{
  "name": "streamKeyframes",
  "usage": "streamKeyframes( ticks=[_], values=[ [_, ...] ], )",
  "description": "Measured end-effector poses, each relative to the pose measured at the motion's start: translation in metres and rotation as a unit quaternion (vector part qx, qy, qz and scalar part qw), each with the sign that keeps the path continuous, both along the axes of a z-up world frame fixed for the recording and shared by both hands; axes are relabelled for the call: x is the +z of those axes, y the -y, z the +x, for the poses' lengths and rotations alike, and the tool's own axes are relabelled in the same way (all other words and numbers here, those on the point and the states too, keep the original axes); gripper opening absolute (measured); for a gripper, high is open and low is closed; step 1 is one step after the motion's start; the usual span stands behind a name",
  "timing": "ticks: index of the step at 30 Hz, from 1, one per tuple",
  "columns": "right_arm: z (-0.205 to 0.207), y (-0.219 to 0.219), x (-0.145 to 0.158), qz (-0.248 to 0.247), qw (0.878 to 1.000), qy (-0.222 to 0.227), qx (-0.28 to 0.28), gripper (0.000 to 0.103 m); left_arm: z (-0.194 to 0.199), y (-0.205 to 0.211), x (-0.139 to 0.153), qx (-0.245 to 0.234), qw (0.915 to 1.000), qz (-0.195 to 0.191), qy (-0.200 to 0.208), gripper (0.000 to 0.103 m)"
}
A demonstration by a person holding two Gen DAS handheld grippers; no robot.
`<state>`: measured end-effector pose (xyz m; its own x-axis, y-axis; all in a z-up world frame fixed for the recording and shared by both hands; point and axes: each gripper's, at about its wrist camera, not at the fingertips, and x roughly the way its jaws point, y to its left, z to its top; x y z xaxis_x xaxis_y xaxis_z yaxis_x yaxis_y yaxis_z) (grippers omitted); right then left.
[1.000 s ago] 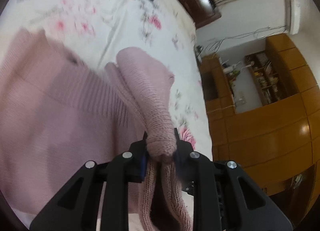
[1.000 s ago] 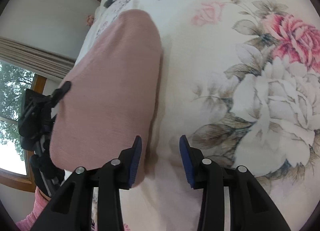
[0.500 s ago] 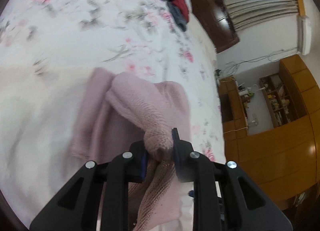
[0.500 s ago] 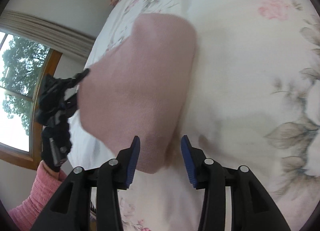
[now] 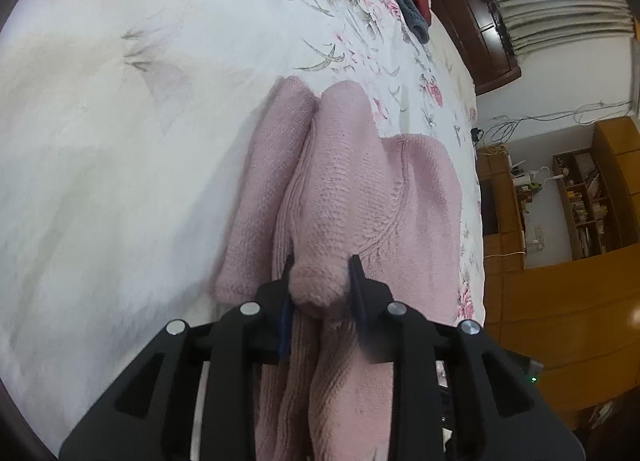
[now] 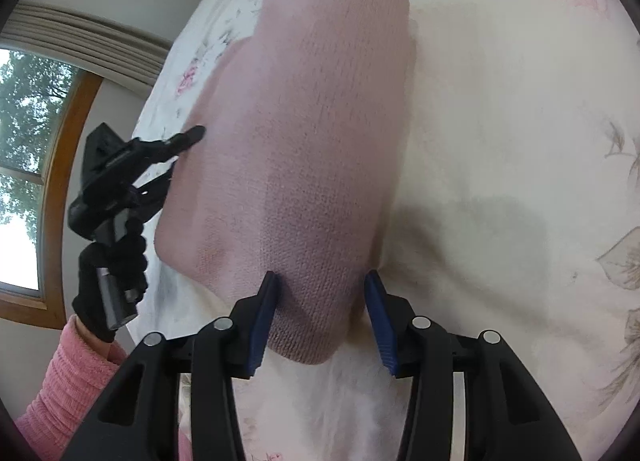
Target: Fold small clothes
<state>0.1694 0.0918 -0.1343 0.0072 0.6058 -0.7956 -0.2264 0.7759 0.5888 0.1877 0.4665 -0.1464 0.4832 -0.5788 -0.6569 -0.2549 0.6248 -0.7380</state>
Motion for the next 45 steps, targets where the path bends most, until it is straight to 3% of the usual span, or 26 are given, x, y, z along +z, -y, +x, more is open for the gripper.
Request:
streamKeyframes(
  ticks=[4,6,10,13,14,15,16,18,22,25,29,32,36,38,41,45],
  values=[
    [-0.008,0.001,0.003,0.016,1.000,-0.002,0.000,0.048,-0.026,0.003,0.027,-0.026,0.9991,0.033,0.009,0.033],
    [-0.012,0.003,0.002,0.024,1.000,-0.004,-0.002,0.051,-0.045,0.009,0.037,-0.046,0.9979,0.044,0.014,0.047],
    [-0.017,0.007,-0.011,0.037,0.999,-0.025,-0.009,0.052,-0.070,0.024,0.031,-0.074,0.9959,0.051,-0.006,0.053],
    [-0.015,0.005,-0.023,0.045,0.998,-0.048,-0.021,0.052,-0.076,0.033,0.015,-0.081,0.9933,0.077,-0.028,0.042],
    [-0.014,0.003,-0.027,0.051,0.997,-0.059,-0.024,0.049,-0.076,0.033,0.011,-0.081,0.9923,0.087,-0.034,0.028],
    [-0.015,0.003,-0.027,0.056,0.996,-0.064,-0.023,0.036,-0.075,0.032,0.006,-0.077,0.9922,0.089,-0.043,0.018],
    [-0.013,-0.003,-0.026,0.053,0.996,-0.065,-0.021,0.032,-0.074,0.027,0.003,-0.070,0.9934,0.078,-0.047,0.015],
    [-0.015,-0.005,-0.016,0.047,0.997,-0.058,-0.013,0.027,-0.073,0.019,0.007,-0.062,0.9949,0.070,-0.040,0.012],
    [-0.020,-0.014,0.000,0.019,0.999,-0.032,0.004,0.025,-0.077,0.020,0.011,-0.083,0.9908,0.102,-0.031,0.010],
    [-0.024,-0.013,-0.021,-0.014,0.999,-0.043,0.006,0.025,-0.078,0.024,0.002,-0.091,0.9883,0.117,-0.038,0.010],
    [-0.024,-0.010,-0.038,-0.004,0.998,-0.058,-0.007,0.027,-0.078,0.027,-0.002,-0.100,0.9851,0.136,-0.036,0.011],
    [-0.022,-0.007,-0.034,0.011,0.998,-0.061,-0.002,0.034,-0.074,0.026,0.007,-0.110,0.9841,0.134,-0.039,0.017],
    [-0.019,0.012,-0.016,0.020,0.999,-0.034,-0.011,0.049,-0.066,0.013,0.040,-0.099,0.9818,0.162,-0.016,0.042],
    [-0.015,0.018,-0.009,0.025,0.999,-0.024,-0.017,0.051,-0.050,0.004,0.056,-0.081,0.9807,0.178,0.002,0.046],
    [-0.007,0.026,-0.006,0.030,0.999,-0.019,-0.028,0.051,-0.017,0.000,0.067,-0.068,0.9794,0.190,0.013,0.049],
    [-0.006,0.028,-0.008,0.030,0.999,-0.017,-0.037,0.051,0.041,0.009,0.059,-0.062,0.9783,0.198,0.007,0.049]
  ],
)
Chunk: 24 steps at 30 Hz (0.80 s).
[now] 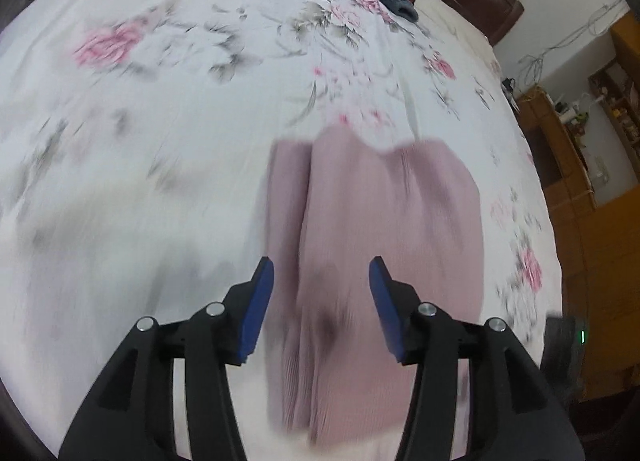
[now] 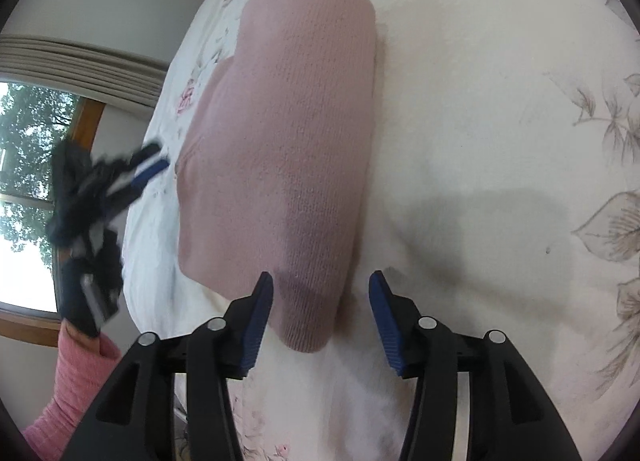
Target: Fold small clothes
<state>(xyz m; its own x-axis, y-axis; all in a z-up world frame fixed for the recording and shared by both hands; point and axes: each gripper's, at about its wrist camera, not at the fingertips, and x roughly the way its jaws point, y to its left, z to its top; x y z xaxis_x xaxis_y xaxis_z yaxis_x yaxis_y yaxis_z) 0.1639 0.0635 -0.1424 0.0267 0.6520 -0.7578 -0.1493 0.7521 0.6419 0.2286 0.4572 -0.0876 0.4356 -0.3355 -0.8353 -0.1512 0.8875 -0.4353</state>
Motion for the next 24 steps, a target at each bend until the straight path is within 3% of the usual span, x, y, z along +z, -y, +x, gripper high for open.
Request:
streamKeyframes(
  ticks=[4,7,8,9,11,17,20,24],
  values=[
    [0.002,-0.005,-0.002,-0.004,1.000,0.002,0.006,0.051,0.035,0.006,-0.018,0.003,0.9995,0.018,-0.026,0.049],
    [0.005,-0.003,-0.003,-0.016,1.000,0.007,0.015,0.051,0.045,0.008,-0.028,0.001,0.9993,0.006,-0.036,0.045],
    [0.006,-0.004,-0.003,-0.018,1.000,0.008,0.015,0.051,0.047,0.010,-0.030,-0.002,0.9992,0.004,-0.039,0.035],
    [0.007,-0.005,-0.003,-0.016,1.000,0.008,0.015,0.051,0.049,0.011,-0.033,-0.004,0.9991,-0.007,-0.041,0.018],
    [0.008,-0.007,-0.003,-0.013,1.000,0.009,0.015,0.051,0.047,0.009,-0.031,0.005,0.9993,-0.015,-0.034,0.011],
    [0.005,-0.013,-0.001,-0.018,0.999,0.018,0.024,0.051,0.011,-0.012,-0.008,0.052,0.9975,-0.042,0.021,0.009],
    [0.005,-0.015,-0.002,-0.021,0.999,0.020,0.030,0.051,0.004,-0.021,-0.026,0.061,0.9976,-0.034,-0.006,0.009],
    [0.010,-0.023,-0.001,-0.026,0.999,0.018,0.034,0.051,0.006,-0.027,-0.054,0.073,0.9948,-0.063,-0.033,0.010]
  ],
)
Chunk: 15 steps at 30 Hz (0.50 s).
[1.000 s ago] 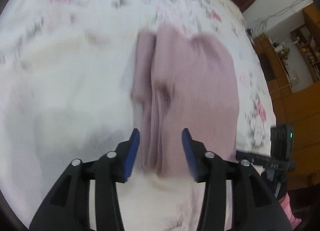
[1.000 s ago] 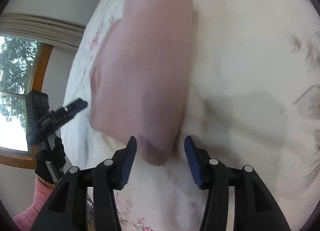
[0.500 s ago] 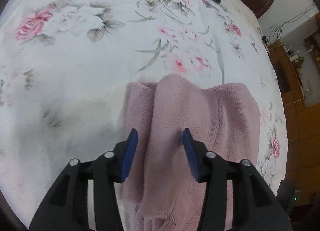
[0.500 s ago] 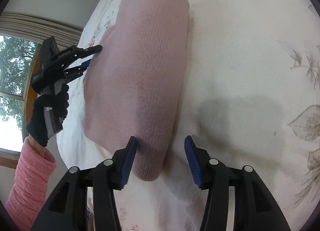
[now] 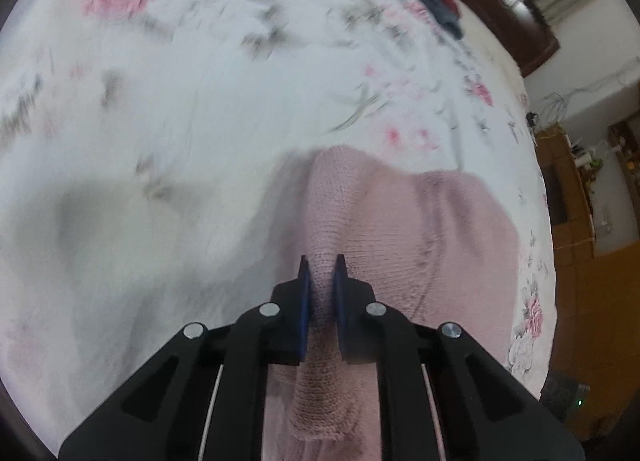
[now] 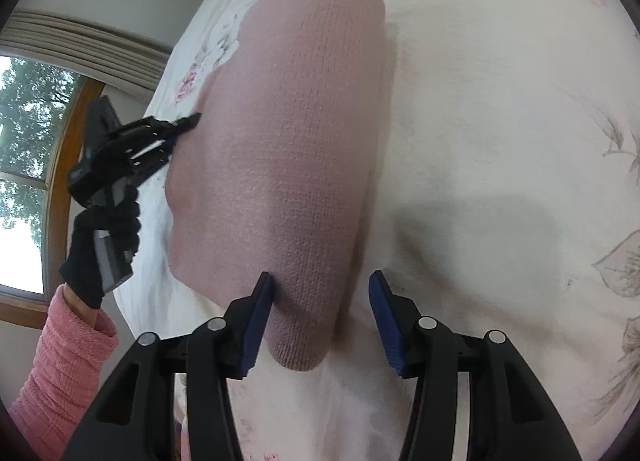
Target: Fold small clothes
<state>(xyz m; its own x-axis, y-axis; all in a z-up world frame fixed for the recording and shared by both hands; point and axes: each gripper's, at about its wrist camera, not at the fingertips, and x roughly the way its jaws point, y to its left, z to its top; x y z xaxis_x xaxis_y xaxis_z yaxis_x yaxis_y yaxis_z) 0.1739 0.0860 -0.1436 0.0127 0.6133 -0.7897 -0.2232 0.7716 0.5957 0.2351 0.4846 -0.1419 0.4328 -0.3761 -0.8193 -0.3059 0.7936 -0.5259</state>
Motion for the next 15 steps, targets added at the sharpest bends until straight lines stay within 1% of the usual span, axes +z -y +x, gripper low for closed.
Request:
streamKeyframes(
  ticks=[3,4,6,8,9,10,11,12,13,14,15],
  values=[
    [0.002,0.002,-0.001,-0.002,1.000,0.000,0.003,0.051,-0.001,0.003,-0.002,-0.007,1.0000,0.005,0.005,0.013],
    [0.002,0.001,-0.001,-0.003,1.000,0.000,0.004,0.051,-0.001,0.003,-0.001,-0.009,0.9999,0.007,0.004,0.015],
    [0.003,0.000,0.000,-0.008,1.000,0.000,0.005,0.051,-0.006,-0.001,0.004,-0.008,0.9999,0.005,0.003,0.026],
    [0.004,0.000,0.000,-0.008,1.000,0.000,0.004,0.051,-0.015,-0.007,0.013,-0.005,0.9999,-0.001,0.009,0.032],
    [0.004,0.000,0.001,-0.008,1.000,0.001,0.004,0.051,-0.019,-0.009,0.017,-0.004,0.9999,-0.001,0.012,0.039],
    [0.003,0.001,0.002,-0.008,1.000,0.003,0.003,0.051,-0.027,-0.013,0.023,-0.005,0.9999,-0.003,0.016,0.042],
    [0.002,0.001,0.003,-0.008,1.000,0.004,0.002,0.051,-0.030,-0.014,0.027,-0.007,0.9998,-0.007,0.018,0.048],
    [0.001,0.002,0.006,-0.005,1.000,0.007,0.001,0.051,-0.037,-0.015,0.032,-0.014,0.9995,-0.017,0.022,0.053],
    [0.001,0.004,0.008,-0.002,1.000,0.010,0.000,0.051,-0.043,-0.017,0.035,-0.020,0.9991,-0.026,0.026,0.054],
    [0.001,0.005,0.012,0.001,1.000,0.014,-0.003,0.051,-0.048,-0.018,0.037,-0.025,0.9987,-0.034,0.029,0.060],
    [0.000,0.010,0.016,0.007,1.000,0.019,-0.009,0.054,-0.054,-0.019,0.038,-0.031,0.9982,-0.043,0.029,0.070]
  ],
)
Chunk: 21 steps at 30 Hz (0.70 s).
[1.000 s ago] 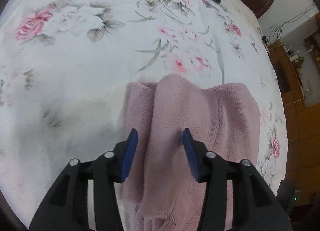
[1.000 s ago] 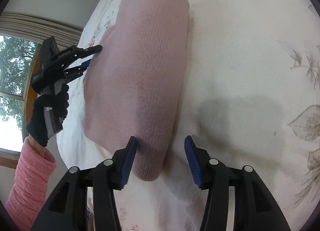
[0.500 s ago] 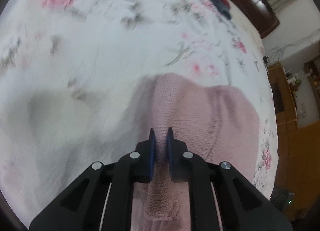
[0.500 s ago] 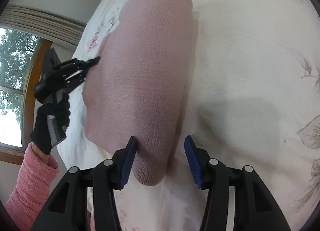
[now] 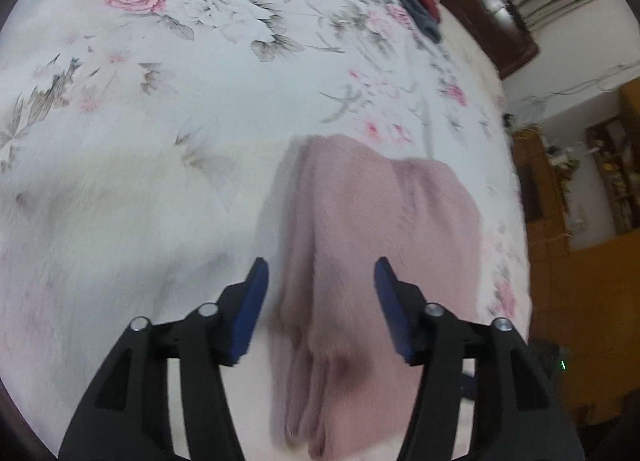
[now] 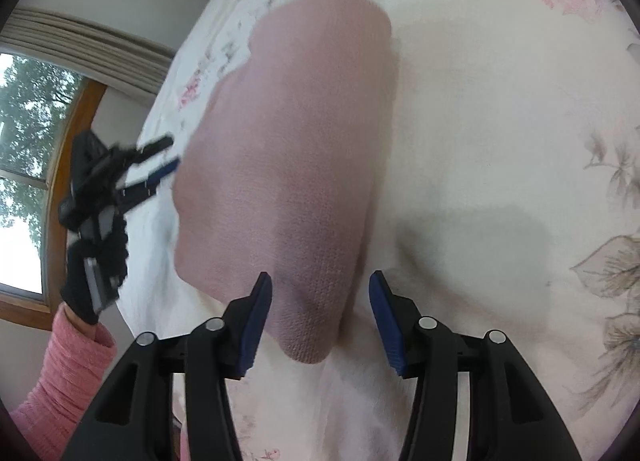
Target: Fold small clothes
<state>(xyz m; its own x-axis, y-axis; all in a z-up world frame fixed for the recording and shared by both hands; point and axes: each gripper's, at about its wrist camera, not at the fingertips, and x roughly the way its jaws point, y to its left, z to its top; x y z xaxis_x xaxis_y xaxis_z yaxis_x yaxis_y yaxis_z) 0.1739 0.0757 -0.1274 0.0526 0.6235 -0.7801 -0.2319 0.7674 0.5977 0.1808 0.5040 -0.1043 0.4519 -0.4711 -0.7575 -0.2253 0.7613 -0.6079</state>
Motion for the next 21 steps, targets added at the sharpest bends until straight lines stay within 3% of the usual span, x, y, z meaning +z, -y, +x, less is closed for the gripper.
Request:
streamKeyframes(
  ticks=[6,12,21],
  values=[
    [0.011,0.013,0.015,0.030,0.999,0.011,-0.023,0.064,-0.008,0.006,-0.021,-0.018,0.9993,-0.028,-0.016,0.074],
    [0.034,0.009,0.009,0.058,0.998,-0.004,-0.030,0.070,0.014,0.019,-0.060,-0.019,0.9941,-0.101,-0.036,0.074],
    [0.059,-0.006,-0.025,0.075,0.996,-0.037,-0.033,0.076,0.036,0.058,-0.072,-0.072,0.9920,-0.103,-0.014,0.075]
  ],
)
